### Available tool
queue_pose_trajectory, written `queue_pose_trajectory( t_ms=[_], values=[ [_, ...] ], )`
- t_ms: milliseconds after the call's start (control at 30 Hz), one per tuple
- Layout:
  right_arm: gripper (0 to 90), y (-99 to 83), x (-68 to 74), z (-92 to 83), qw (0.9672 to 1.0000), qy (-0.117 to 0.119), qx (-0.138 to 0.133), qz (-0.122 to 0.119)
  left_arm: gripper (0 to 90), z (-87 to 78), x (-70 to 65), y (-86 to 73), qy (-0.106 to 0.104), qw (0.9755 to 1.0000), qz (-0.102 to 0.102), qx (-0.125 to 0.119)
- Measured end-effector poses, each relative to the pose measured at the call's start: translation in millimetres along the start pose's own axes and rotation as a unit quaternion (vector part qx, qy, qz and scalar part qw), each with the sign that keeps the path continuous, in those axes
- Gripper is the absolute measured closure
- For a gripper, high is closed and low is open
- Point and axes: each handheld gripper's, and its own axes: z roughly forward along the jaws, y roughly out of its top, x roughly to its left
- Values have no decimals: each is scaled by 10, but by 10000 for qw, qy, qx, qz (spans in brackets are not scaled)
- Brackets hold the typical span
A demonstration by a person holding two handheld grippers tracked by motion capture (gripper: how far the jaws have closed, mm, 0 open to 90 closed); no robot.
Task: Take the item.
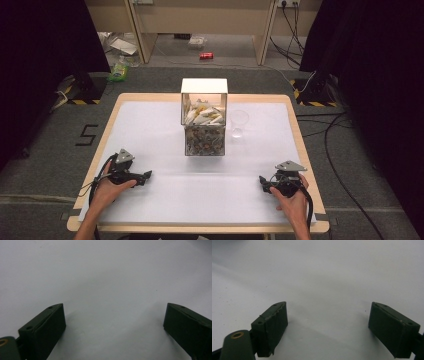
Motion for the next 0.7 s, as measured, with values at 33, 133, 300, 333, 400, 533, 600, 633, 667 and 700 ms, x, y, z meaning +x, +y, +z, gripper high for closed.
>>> queue_pose_trajectory(
  t_ms=[33,133,300,333,400,533,600,633,667,700],
  values=[
    [167,0,0,0,10000,0,0,0,31,0,0,0,0,10000,0,0],
    [167,-1,-1,-4,10000,24,-19,-17,31,0,0,0,-1,10000,-1,-1],
    [166,4,6,-31,9999,69,-153,-8,32,-1,2,0,-3,10000,-2,3],
    [166,10,11,-41,9998,70,-188,-20,32,-1,2,0,-6,10000,-6,0],
    [167,19,21,-53,9997,68,-227,-19,32,-1,2,0,-2,10000,-1,3],
    [171,57,57,-104,9991,68,-405,-102,32,0,1,0,-5,10000,-2,0],
    [178,77,80,-128,9988,82,-466,-133,31,0,1,0,-5,10000,-3,-1],
    [187,101,96,-155,9985,107,-515,-168,32,-1,2,0,-6,10000,-4,-1],
    [187,101,96,-155,9985,107,-515,-168,32,-1,2,0,-6,10000,-4,-1],
    [192,129,107,-182,9982,113,-567,-185,32,0,2,1,-7,10000,-5,0]
  ],
)
